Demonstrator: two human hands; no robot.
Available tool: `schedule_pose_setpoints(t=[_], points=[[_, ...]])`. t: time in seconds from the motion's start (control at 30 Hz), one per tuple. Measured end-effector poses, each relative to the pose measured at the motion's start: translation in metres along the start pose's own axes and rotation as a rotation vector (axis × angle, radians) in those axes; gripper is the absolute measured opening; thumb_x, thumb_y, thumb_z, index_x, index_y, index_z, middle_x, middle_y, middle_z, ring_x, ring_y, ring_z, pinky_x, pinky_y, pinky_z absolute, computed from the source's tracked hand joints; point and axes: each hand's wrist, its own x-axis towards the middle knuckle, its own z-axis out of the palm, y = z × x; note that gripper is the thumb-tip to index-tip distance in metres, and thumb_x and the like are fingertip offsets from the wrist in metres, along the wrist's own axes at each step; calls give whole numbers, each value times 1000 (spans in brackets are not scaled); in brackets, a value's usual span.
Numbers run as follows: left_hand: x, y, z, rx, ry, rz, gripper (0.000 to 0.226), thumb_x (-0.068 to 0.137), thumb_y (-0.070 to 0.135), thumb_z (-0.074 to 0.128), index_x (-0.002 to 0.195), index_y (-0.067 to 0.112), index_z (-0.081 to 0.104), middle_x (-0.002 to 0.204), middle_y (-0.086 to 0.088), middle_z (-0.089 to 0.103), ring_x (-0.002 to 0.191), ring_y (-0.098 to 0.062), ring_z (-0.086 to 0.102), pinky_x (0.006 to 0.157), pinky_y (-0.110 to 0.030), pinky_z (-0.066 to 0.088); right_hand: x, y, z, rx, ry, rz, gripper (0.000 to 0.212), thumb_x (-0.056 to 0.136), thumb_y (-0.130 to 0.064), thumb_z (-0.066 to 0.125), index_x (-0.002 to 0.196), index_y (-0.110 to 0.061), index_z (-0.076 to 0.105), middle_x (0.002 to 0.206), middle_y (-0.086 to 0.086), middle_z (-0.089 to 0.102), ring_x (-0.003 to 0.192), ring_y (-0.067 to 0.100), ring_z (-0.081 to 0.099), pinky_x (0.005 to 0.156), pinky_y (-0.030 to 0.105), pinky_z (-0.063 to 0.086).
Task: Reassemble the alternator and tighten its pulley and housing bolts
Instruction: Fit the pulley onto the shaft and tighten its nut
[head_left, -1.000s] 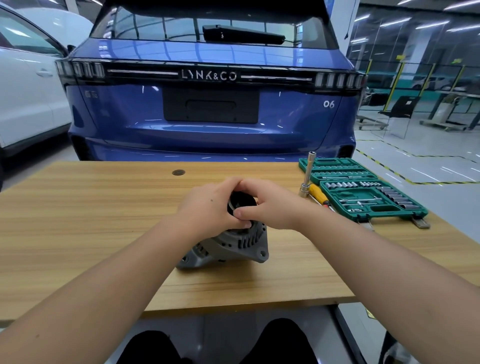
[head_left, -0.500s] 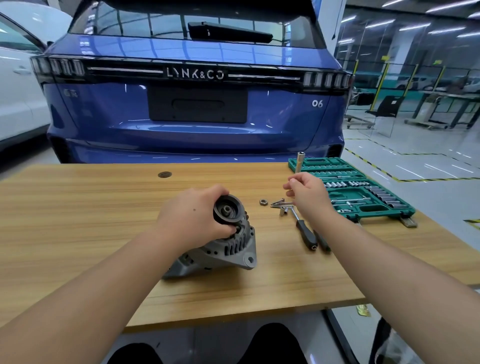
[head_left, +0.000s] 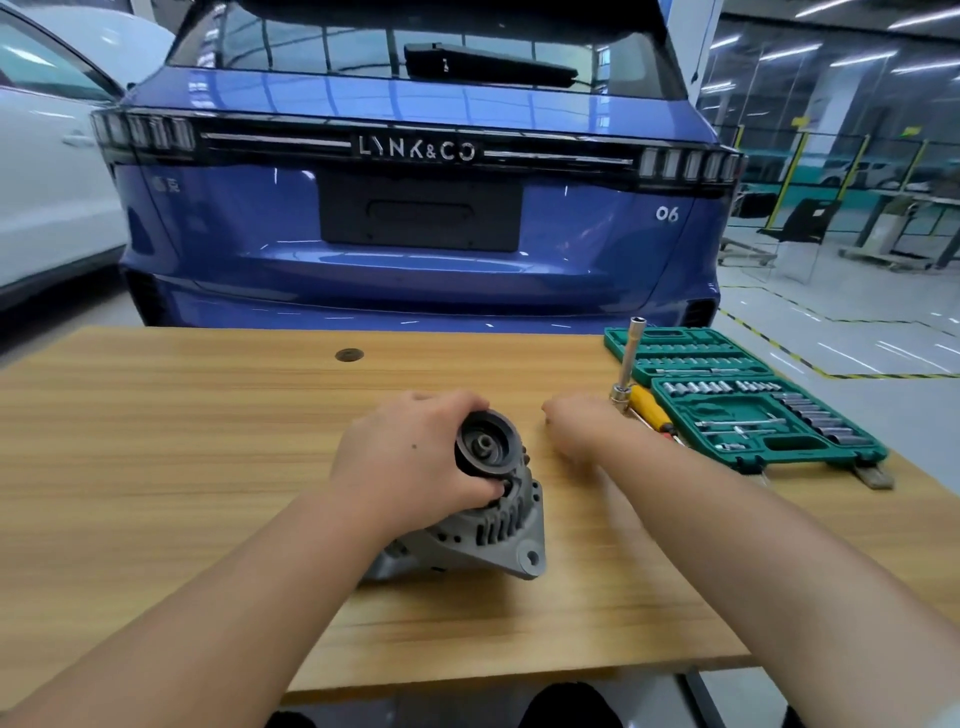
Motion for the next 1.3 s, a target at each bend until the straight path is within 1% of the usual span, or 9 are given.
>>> schedule_pose_setpoints(t=[0.13,0.3,0.4,0.5,0.6,0.7,0.87,1.1,1.3], points=[[1,0,1,-15,12,-11,80,65,77,73,136,55,43,119,20,62,113,-9,56,72,-31,43,19,-11,8,-109,-69,-34,30,100,-18,42,125,-15,59,122,10,63,110,30,61,88,43,49],[2,0,1,-20,7,-6,77,66,77,71,135,56,43,117,24,62,117,-8,55,74,-31,38,24,-16,9,-106,-64,-47,20,96,-13,51,114,-15,60,81,-1,47,79,23,54,66,36,50],[1,-1,1,-15,-3,10,75,67,76,70,134,55,43,119,25,63,118,-7,54,74,-31,38,9,-19,2,-16,-5,-76,13,97,-13,52,105,-19,61,95,2,61,73,16,54,57,27,42],[2,-3,-1,-28,-29,37,75,68,76,70,135,53,45,119,25,63,116,-7,54,75,-31,41,-21,-21,-20,274,170,-91,25,101,-17,49,121,-17,64,109,4,68,86,19,61,65,27,47],[5,-8,-4,-48,-73,85,74,68,73,72,133,49,49,118,25,63,112,-6,55,77,-32,47,-67,-27,-54,537,407,-161,23,97,-22,58,113,-12,71,104,3,73,93,20,65,77,32,55],[7,-12,-9,-102,-115,128,73,66,70,75,131,45,55,116,24,65,108,-6,57,80,-33,52,-118,-40,-86,705,510,-287,26,92,-24,67,116,-18,74,101,-10,72,94,6,67,85,23,53],[9,-11,-14,-174,-137,178,58,62,69,78,112,45,59,101,21,69,94,-9,63,77,-36,54,-163,-63,-103,352,424,-518,25,91,-19,66,115,-17,74,106,-3,70,95,13,63,83,30,56],[3,-7,-7,-236,-104,115,47,57,71,73,91,48,50,86,22,64,82,-3,59,74,-35,44,-165,-71,-100,92,308,-603,22,96,-18,59,112,-14,73,106,-1,66,94,19,59,84,37,53],[4,-4,-8,-214,-134,33,56,66,63,83,109,40,57,95,18,68,93,-12,64,81,-37,52,-164,-69,-107,8,269,-605,22,98,-19,59,114,-17,73,113,-1,67,99,20,60,88,37,52]])
